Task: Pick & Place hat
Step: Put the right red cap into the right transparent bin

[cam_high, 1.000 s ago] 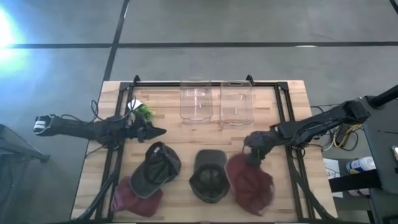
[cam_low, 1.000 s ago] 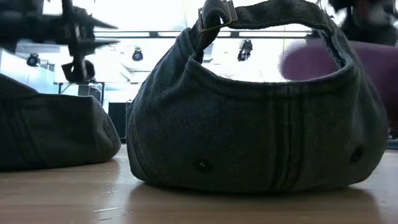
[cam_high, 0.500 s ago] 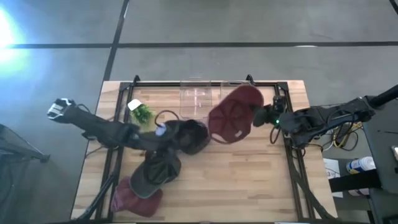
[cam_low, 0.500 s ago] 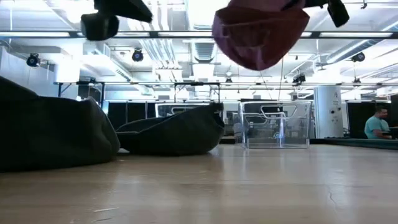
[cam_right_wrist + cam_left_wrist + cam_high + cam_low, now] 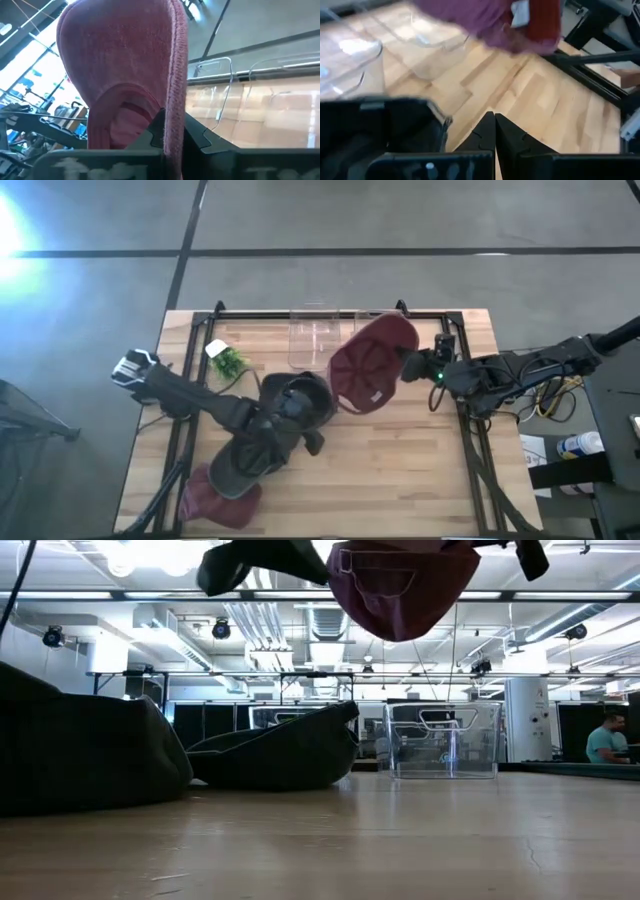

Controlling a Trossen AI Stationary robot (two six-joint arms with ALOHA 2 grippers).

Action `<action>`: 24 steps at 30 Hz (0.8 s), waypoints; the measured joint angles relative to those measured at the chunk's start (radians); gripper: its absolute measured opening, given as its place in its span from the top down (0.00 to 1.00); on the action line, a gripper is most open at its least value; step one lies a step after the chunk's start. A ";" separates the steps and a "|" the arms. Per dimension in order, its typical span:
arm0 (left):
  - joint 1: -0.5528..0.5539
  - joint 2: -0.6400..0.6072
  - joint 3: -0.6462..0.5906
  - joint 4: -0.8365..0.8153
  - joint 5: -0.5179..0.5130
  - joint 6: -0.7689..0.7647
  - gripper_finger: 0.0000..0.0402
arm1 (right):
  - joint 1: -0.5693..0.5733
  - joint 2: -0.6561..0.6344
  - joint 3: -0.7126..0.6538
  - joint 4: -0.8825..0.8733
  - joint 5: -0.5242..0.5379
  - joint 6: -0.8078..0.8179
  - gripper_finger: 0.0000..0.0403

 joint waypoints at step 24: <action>0.122 0.017 0.055 -0.055 -0.061 0.232 0.99 | -0.104 0.295 0.004 0.363 -0.544 0.151 0.97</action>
